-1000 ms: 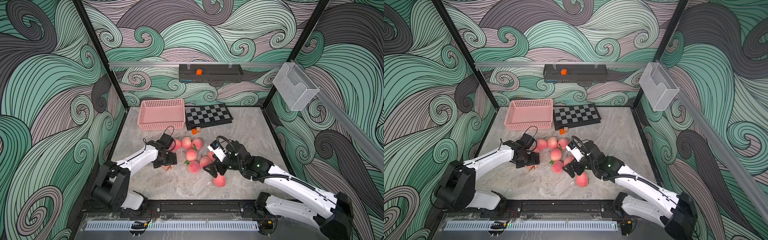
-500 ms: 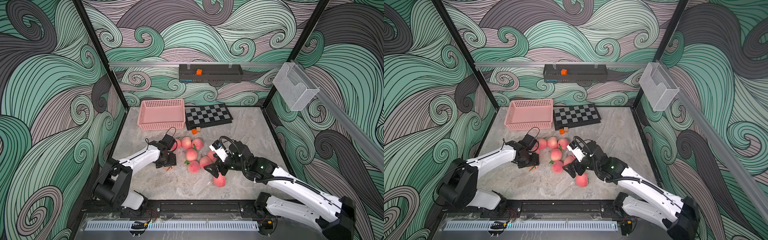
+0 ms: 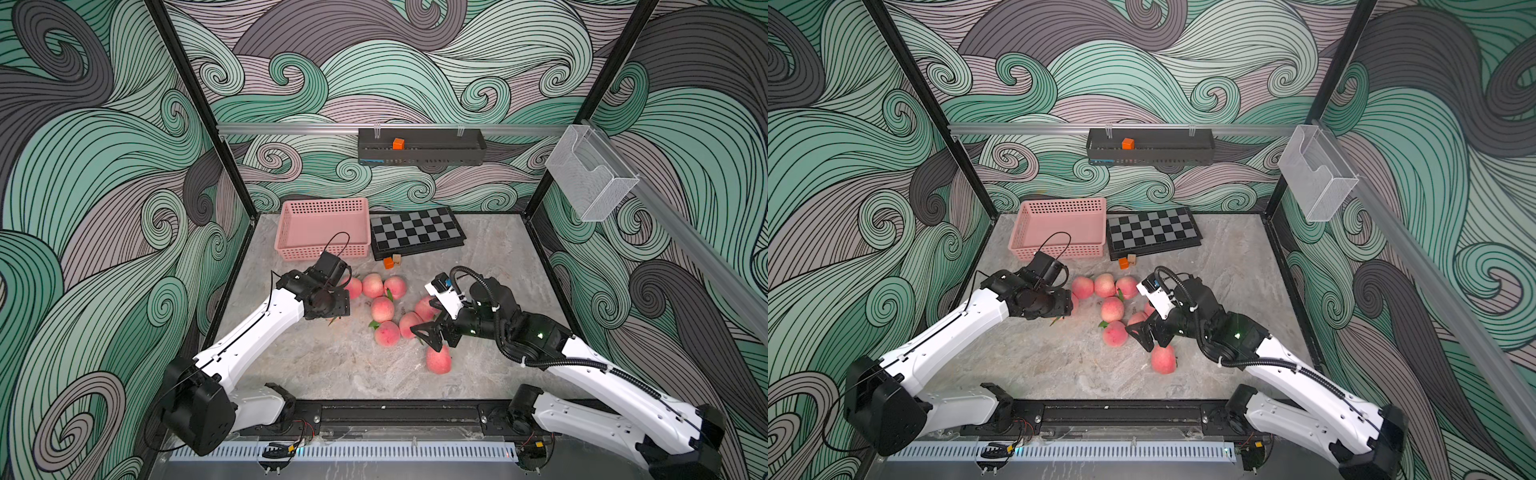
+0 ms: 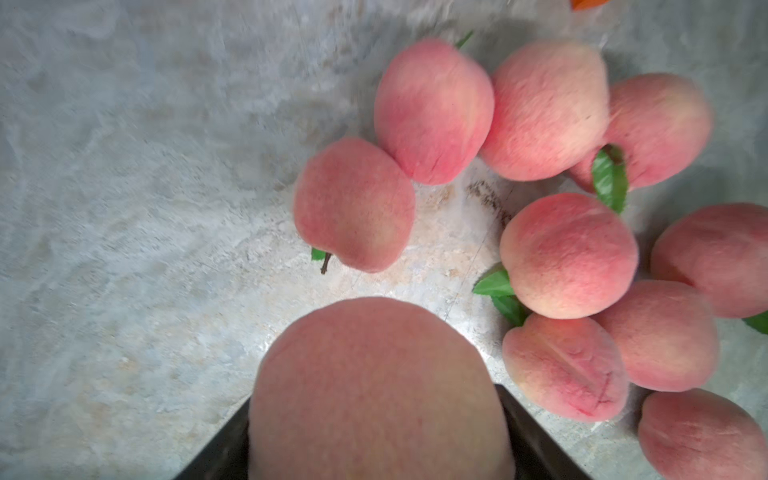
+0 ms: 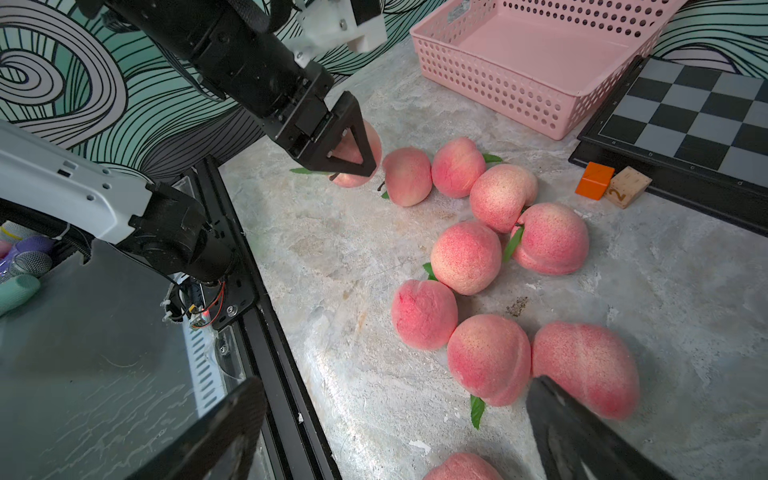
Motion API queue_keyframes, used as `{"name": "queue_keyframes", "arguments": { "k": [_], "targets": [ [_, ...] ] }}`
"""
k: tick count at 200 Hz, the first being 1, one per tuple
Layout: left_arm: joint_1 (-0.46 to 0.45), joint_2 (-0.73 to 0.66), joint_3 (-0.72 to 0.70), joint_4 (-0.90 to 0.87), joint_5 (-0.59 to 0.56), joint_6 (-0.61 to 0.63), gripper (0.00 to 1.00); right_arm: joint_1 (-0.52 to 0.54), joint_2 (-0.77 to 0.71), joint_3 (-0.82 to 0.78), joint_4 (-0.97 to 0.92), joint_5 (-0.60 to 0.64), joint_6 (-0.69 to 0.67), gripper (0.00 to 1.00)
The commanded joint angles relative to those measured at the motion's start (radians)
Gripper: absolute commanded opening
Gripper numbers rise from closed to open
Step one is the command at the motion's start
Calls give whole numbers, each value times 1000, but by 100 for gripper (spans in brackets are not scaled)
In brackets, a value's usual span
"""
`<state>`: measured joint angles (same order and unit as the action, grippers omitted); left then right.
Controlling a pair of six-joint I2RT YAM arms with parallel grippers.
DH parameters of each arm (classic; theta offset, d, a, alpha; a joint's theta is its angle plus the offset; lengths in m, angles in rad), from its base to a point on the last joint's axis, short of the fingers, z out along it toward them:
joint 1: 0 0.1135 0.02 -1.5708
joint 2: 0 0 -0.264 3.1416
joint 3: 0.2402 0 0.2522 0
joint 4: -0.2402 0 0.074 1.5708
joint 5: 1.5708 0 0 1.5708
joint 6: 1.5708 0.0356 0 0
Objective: Put the peaches into the basket
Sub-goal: Pick up the peach from the center of the board, then place the peach in the basket.
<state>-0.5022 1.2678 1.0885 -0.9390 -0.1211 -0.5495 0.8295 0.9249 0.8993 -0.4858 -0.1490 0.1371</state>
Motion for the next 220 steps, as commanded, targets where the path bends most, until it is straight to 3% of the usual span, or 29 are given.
{"name": "queue_keyframes", "arguments": {
  "k": [1, 45, 79, 121, 220],
  "targets": [
    [-4, 20, 103, -49, -81, 67, 67, -9, 46, 74, -42, 10, -21, 99],
    [49, 174, 314, -76, -97, 140, 67, -45, 191, 237, -49, -54, -45, 99],
    [135, 302, 422, -36, -59, 178, 67, -63, 262, 313, -48, -8, -61, 99],
    [244, 503, 631, -22, -17, 205, 67, -75, 332, 323, -12, 88, -86, 99],
    [366, 959, 1085, 61, -106, 288, 66, -149, 403, 338, 26, 74, -106, 99]
  ]
}}
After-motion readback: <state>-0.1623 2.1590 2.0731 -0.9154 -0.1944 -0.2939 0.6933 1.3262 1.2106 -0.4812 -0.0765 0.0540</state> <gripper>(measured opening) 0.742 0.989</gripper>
